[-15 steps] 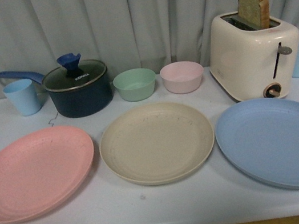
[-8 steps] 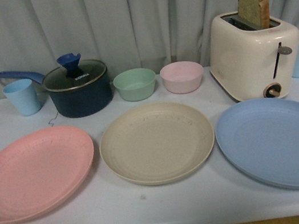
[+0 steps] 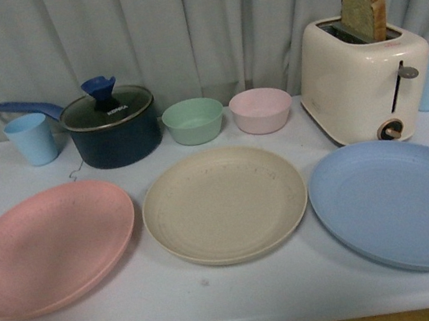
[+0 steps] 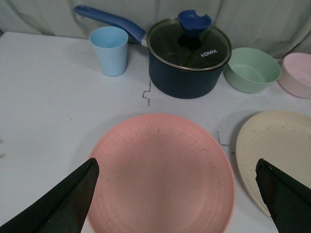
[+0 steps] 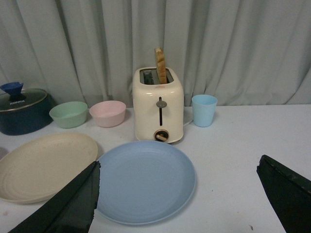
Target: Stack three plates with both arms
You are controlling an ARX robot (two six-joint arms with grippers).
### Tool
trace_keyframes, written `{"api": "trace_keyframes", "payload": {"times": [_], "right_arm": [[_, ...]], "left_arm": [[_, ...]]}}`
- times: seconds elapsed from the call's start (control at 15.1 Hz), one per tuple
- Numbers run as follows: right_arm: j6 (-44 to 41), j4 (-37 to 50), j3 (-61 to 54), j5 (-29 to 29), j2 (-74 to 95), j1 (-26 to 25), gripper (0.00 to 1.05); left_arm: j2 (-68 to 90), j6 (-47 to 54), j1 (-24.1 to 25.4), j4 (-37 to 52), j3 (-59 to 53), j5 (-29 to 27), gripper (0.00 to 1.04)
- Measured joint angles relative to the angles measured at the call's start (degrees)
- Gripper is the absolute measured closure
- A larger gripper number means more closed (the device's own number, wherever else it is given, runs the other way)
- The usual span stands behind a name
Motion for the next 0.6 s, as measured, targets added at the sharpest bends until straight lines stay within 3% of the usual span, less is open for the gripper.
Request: {"api": "trace_keyframes", "payload": {"times": [0.33, 0.6], "right_arm": [[0.00, 0.00, 0.00, 0.00, 0.00, 0.00, 0.06], [0.00, 0.00, 0.00, 0.00, 0.00, 0.00, 0.06]], "left_arm": [[32.00, -0.13, 4.33, -4.79, 20.85, 1.75, 0.07], [37.31, -0.33, 10.49, -1.64, 21.18, 2.51, 0.07]]}}
